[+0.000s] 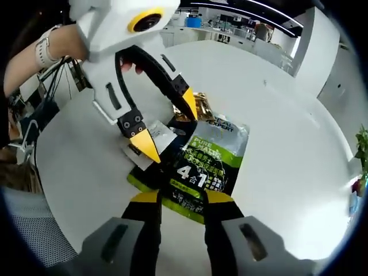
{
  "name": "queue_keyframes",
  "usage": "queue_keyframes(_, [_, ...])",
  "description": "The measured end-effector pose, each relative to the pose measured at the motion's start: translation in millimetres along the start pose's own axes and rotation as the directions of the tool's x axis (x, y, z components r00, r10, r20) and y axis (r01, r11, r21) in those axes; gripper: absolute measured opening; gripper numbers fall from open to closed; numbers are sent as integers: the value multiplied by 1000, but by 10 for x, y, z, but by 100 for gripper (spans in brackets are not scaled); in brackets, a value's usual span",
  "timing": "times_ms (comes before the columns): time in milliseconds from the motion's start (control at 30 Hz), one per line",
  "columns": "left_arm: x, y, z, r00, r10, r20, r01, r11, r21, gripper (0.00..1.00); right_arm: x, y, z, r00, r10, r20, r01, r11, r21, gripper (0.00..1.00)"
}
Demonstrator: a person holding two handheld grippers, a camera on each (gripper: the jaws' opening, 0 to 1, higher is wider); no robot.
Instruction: Arrange the skincare products in the storage area until every visible bottle or jar stands upright without overlapping.
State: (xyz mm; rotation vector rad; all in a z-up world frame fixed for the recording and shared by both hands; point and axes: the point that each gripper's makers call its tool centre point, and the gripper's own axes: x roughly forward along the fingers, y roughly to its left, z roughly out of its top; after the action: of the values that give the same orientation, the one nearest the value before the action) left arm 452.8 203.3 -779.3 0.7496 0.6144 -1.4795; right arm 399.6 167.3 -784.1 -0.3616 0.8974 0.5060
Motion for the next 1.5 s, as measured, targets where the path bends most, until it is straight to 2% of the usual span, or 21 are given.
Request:
queue_keyframes(133, [-52,69,-72,999,30,-12,-30,1000,-2,45,0,2,1,1000,0,-2,0,1000,-4,29])
queue_keyframes(233, [-90,94,-118,999,39,-19,-39,999,0,42,1,3,2,1000,2,-3,-2,1000,-3,29])
queue_keyframes(400, [-160,205,-232,997,69,-28,-70,997,-45,46,1,2,-2,1000,3,-6,-3,1000,-7,29])
queue_keyframes(600, [-197,260,-256,998,69,-10,-70,993,-96,47,2,3,-9,1000,8,-12,-8,1000,-9,29])
queue_keyframes(800, [-224,298,-295,997,77,-17,-79,990,-119,49,-6,23,-20,1000,12,-16,-12,1000,-17,28])
queue_keyframes(1033, [-252,370,-369,995,94,-21,-96,979,-181,54,-22,55,-44,999,26,-27,-27,999,-32,25])
queue_keyframes(1500, [-318,436,-452,990,121,-68,-134,964,-230,57,-81,139,-117,999,31,-34,-31,999,-24,24])
